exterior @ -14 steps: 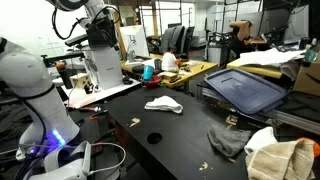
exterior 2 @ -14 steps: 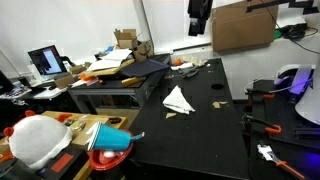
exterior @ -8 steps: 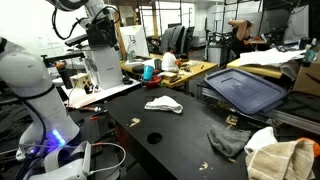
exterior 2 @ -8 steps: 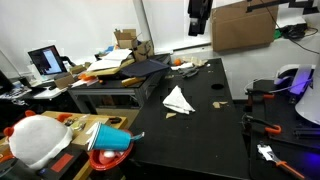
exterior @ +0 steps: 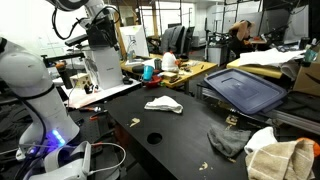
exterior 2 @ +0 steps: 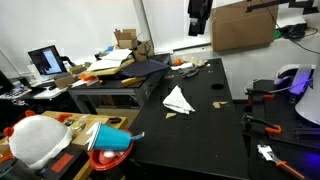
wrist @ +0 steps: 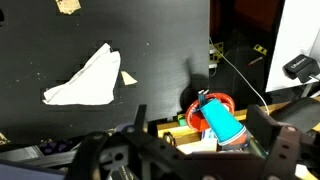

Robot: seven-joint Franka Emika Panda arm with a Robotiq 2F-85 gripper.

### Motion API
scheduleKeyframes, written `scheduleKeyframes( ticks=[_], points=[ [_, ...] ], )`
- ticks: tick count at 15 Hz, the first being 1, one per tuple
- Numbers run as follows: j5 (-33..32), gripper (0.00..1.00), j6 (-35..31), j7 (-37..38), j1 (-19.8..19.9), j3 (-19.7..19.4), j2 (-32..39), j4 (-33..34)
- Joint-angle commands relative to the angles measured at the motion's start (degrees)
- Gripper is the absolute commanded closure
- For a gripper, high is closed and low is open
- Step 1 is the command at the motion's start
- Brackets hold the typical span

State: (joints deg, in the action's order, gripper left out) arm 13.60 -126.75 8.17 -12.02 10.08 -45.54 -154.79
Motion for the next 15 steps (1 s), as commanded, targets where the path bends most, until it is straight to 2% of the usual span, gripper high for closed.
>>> scheduleKeyframes(
  ticks=[1,15],
  points=[
    [-0.1,0.0,0.2,0.0,0.0,-0.1,0.0,0.1],
    [-0.3,0.0,0.1,0.6,0.3,0.2,0.0,0.0]
  ],
)
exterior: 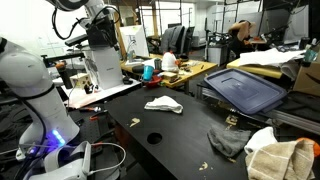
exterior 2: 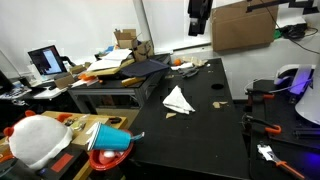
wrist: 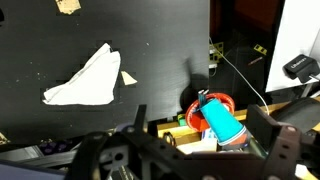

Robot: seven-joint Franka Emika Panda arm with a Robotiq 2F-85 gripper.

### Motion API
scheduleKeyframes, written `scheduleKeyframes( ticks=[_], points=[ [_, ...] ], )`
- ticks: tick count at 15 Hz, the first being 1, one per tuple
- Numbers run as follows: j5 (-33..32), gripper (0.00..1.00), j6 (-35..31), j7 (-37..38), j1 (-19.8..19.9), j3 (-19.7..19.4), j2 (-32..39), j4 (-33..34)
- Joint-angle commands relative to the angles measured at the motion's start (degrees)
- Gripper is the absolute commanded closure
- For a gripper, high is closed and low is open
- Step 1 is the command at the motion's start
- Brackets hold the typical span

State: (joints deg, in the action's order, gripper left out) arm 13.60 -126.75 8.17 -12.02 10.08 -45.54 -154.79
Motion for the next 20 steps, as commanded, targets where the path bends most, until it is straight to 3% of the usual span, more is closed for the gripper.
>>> scheduleKeyframes(
  ticks=[1,9,20],
  points=[
    [-0.5,0.0,-0.1,1.3,0.8,0.5,0.1,-0.1],
    [-1.5,0.0,-1.8,8.2,6.1,1.3,4.2,0.4],
    [-9.7,0.0,-2.8,15.7,15.0,0.9,12.0,0.8]
  ],
)
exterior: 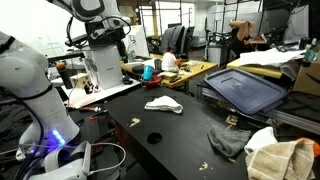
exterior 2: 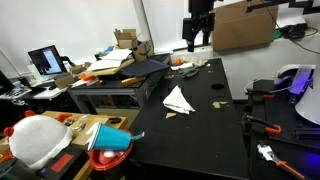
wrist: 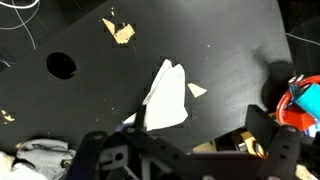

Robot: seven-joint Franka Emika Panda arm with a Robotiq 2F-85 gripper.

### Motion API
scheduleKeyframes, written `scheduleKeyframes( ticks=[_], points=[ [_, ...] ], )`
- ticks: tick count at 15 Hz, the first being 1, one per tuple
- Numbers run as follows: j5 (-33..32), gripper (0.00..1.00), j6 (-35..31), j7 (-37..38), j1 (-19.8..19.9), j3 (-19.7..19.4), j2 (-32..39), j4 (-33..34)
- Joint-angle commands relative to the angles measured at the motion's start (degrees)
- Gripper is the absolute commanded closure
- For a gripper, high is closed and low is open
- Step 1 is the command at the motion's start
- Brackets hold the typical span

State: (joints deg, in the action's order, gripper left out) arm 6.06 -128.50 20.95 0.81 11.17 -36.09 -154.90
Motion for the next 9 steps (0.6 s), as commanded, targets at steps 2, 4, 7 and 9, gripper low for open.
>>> scheduleKeyframes(
  ticks=[2,4,7,9],
  points=[
    [-3.3,0.0,-1.2,4.1,3.7,-0.6,4.2,1.2],
    [-4.8,0.0,-2.1,5.5,5.5,-1.0,6.3,1.4],
    [-7.2,0.0,-4.2,8.1,8.3,-1.7,10.4,2.1],
    [-8.1,0.0,-5.8,9.4,9.3,-2.5,13.3,2.8]
  ],
)
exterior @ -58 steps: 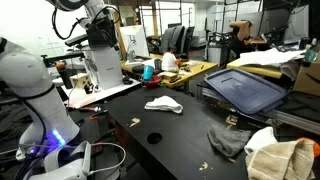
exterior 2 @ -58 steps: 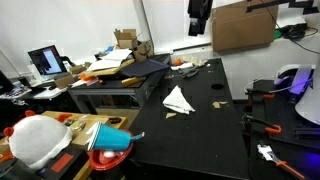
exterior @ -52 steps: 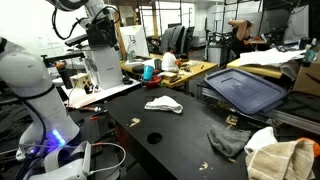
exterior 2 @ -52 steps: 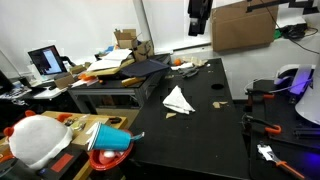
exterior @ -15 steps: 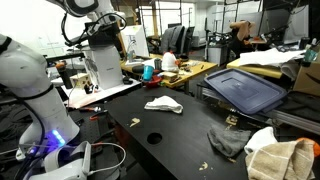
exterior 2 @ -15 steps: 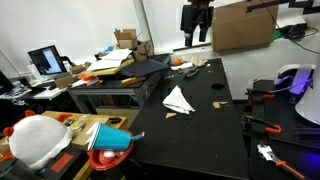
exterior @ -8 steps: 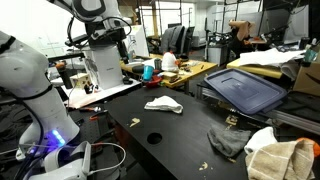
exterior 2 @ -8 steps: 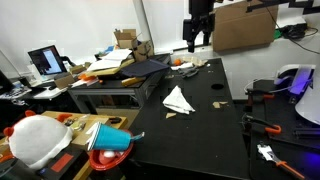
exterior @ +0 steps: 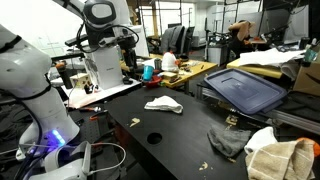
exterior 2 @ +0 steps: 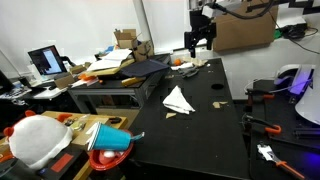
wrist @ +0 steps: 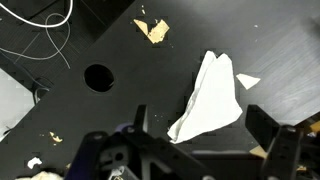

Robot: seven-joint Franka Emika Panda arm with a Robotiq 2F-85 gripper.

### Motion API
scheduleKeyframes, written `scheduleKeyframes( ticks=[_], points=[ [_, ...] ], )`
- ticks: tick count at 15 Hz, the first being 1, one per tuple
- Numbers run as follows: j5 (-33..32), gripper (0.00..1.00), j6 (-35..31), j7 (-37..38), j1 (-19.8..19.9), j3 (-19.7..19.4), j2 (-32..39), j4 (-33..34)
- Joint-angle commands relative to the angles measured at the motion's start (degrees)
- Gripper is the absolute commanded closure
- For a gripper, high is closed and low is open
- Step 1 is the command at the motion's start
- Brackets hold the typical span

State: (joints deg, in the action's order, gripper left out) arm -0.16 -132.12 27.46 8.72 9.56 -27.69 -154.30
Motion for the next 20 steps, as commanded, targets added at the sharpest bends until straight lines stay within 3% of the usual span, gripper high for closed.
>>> scheduleKeyframes(
  ticks=[1,10,20],
  points=[
    [-2.0,0.0,-3.3,2.3,1.5,-1.7,6.3,2.7],
    [-5.3,0.0,-9.4,3.1,1.1,-5.9,21.0,11.1],
    [-4.1,0.0,-9.0,2.7,-5.9,-8.3,33.4,19.5]
  ],
)
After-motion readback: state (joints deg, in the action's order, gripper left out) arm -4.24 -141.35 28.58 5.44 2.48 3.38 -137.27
